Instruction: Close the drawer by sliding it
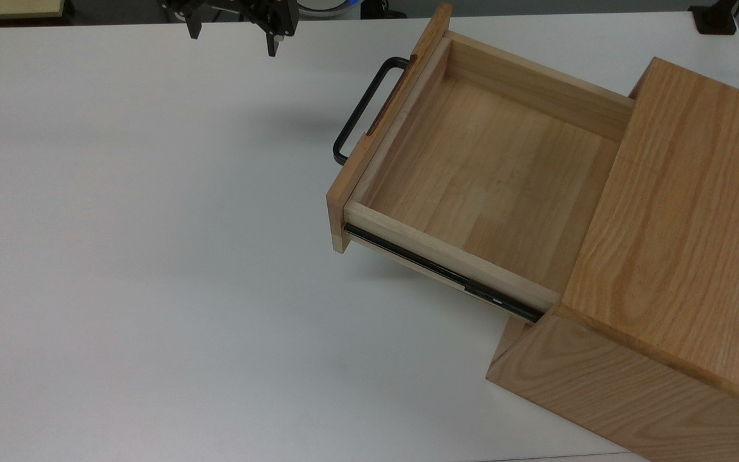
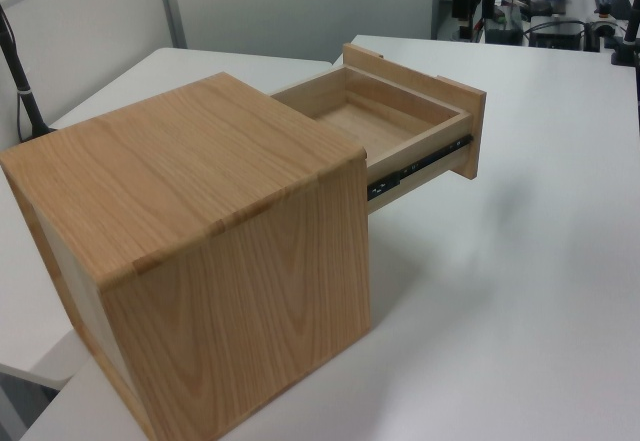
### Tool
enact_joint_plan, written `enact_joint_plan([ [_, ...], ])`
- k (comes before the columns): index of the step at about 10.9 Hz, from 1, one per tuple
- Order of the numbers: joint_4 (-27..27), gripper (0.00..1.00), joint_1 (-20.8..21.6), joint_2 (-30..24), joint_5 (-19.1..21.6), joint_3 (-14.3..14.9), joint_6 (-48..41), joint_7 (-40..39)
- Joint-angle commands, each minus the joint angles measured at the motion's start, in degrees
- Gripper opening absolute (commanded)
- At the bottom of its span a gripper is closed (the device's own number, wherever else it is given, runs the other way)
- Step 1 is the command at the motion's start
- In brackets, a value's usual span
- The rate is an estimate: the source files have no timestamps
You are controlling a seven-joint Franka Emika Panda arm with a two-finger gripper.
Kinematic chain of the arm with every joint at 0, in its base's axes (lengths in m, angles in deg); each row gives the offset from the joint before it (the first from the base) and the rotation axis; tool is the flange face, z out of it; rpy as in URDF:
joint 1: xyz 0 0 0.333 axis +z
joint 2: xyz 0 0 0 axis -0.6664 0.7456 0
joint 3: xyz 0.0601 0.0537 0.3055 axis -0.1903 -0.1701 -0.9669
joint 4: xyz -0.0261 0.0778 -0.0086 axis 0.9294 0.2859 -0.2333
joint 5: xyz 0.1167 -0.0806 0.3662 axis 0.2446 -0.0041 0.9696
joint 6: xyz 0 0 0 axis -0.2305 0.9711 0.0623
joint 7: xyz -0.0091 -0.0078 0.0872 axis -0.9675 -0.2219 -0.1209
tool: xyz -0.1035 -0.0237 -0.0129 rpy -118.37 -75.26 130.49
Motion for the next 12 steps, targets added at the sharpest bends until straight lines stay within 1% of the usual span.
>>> enact_joint_plan([
  [1, -0.3, 1.00, 0.9, -1.0, 1.5, 2.0, -3.6, -4.6],
  [2, -0.3, 1.00, 0.9, -1.0, 1.8, 2.2, -4.0, -6.8],
  [6, -0.3, 1.00, 0.8, -1.0, 2.8, 2.3, -4.6, -7.0],
  [8, -0.3, 1.00, 0.8, -1.0, 3.0, 2.9, -4.5, -8.0],
  [9, -0.3, 1.00, 0.8, -0.9, 2.9, 3.0, -4.5, -12.6],
  [10, -0.2, 1.00, 0.8, -1.0, 2.6, 3.0, -5.0, -22.7],
  [11, -0.1, 1.00, 0.8, -1.0, 2.5, 3.1, -5.6, -30.3],
  [12, -0.1, 1.00, 0.9, -1.0, 2.0, 3.0, -6.4, -36.4],
])
